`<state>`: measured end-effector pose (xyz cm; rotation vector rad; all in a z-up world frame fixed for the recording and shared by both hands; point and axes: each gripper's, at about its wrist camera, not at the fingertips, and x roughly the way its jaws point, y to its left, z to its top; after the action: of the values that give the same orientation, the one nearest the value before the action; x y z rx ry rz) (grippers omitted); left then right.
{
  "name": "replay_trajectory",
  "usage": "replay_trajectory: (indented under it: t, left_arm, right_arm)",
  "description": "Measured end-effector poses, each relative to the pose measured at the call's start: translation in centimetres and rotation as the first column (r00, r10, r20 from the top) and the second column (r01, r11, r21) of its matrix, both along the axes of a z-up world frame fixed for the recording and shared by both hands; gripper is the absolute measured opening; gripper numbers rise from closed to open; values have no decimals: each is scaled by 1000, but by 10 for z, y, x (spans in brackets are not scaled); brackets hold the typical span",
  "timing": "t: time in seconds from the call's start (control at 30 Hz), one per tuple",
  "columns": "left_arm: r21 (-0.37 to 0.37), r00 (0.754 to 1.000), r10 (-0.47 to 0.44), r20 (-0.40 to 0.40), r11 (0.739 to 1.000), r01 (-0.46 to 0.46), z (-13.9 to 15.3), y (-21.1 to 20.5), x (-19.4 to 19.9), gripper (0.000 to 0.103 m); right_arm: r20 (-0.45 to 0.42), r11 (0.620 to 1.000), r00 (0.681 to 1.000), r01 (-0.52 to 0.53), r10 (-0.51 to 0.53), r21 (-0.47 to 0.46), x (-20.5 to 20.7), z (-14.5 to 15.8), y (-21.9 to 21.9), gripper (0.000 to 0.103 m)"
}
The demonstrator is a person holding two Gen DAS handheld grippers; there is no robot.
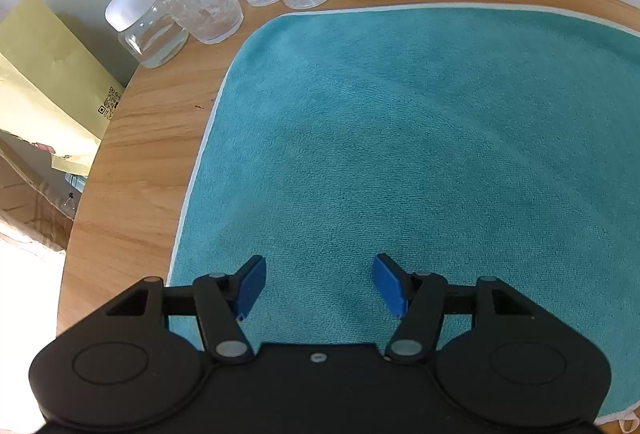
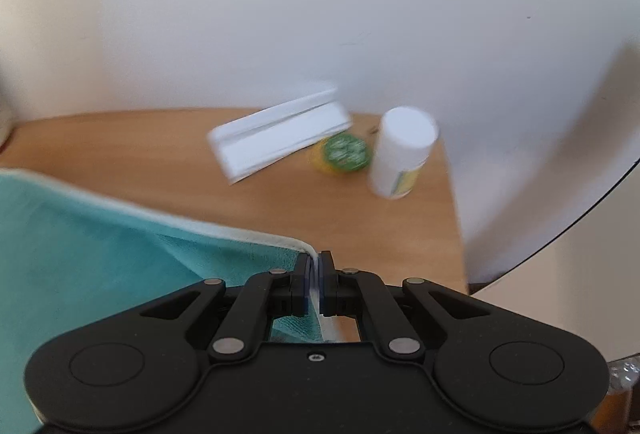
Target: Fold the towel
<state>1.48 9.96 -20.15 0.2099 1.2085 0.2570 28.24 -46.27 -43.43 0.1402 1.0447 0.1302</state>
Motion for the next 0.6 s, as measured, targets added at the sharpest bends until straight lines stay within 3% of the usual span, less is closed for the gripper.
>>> replay_trajectory:
  t: [0.3,0.4,0.47,0.6]
  left_arm:
    - [9,1000,-10,-18,1000,10,1,0,3,63]
    - [8,1000,-5,-18,1000,5,0,1,3,64]
    - [1,1000,-1,-19,1000,1,0,2,4,64]
    - [-7,1000,-11,-22,1000,11,1,3,4,64]
  right_arm:
    - [15,999,999,31,-31,7,45,-19,2,6]
    - [18,1000,1000,9,-9,1,53,-20,2,12]
    - [23,1000,1000,2,-2,-1,53,-18,1,23]
    - [45,1000,999,-16,16,-9,32,2,-11,26]
